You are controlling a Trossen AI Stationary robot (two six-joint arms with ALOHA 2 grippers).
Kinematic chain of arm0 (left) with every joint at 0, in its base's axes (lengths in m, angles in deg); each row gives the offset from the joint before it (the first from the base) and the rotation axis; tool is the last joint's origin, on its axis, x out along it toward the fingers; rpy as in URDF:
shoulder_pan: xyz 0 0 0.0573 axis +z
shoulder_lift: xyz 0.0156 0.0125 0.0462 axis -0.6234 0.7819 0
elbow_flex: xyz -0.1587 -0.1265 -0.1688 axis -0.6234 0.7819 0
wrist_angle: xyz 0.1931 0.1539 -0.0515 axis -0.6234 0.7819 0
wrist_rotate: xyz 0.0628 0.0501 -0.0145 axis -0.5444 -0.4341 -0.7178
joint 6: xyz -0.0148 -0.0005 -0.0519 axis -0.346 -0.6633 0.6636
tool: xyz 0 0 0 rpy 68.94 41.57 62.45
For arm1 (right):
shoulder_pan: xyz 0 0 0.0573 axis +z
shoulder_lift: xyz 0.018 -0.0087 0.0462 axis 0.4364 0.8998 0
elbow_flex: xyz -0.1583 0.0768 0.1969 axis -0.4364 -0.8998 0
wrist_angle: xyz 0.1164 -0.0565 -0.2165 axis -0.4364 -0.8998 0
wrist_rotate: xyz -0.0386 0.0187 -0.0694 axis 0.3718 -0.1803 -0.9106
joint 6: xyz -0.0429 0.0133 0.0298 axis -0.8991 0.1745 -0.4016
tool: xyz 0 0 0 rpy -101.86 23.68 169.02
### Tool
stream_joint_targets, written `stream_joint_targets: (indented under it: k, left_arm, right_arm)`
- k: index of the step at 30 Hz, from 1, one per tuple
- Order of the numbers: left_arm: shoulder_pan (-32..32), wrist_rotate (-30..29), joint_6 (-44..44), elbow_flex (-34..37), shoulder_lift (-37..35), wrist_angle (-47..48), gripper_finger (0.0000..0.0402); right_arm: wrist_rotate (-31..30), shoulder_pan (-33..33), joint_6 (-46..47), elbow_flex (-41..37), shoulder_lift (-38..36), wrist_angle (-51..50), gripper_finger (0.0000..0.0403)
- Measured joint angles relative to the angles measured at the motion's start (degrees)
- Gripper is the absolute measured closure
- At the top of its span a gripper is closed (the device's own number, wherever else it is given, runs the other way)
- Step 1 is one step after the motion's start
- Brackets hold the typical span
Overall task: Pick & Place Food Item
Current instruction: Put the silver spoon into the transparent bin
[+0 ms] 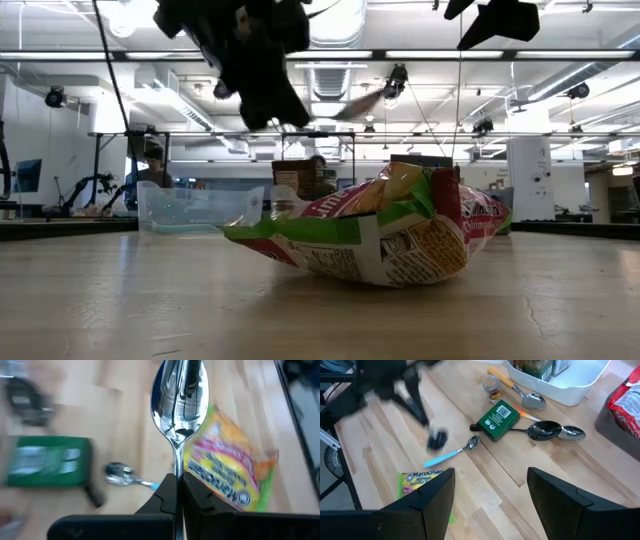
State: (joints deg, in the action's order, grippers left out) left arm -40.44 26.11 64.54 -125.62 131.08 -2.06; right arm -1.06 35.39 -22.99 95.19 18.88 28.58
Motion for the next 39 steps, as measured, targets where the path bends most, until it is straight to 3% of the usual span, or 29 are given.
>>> stream_joint_targets:
  k: [6, 10, 13, 20, 39]
  left_arm:
    - [8.4, -4.9, 8.3, -0.1, -9.9, 7.6, 0.0401]
    - [16.9, -9.2, 8.9, -0.1, -14.5, 15.0, 0.0401]
    - [24.2, -11.9, 8.9, -0.1, -15.6, 18.8, 0.0401]
    - [37.1, -10.6, 9.3, 5.8, -14.8, 19.1, 0.0401]
    - [39.0, -11.5, 9.5, 21.9, -14.8, 2.5, 0.0401]
  right_arm:
    - [-0.5, 0.0, -0.6, 0.0, -0.8, 0.0, 0.0158]
    - [-0.5, 0.0, -1.5, 0.0, -1.1, 0.0, 0.0159]
    - [-0.6, 0.0, -1.7, 0.0, -1.2, 0.0, 0.0159]
    - [-0.6, 0.0, -1.3, 0.0, -1.4, 0.0, 0.0159]
    - [-0.5, 0.0, -0.2, 0.0, -1.4, 0.0, 0.0159]
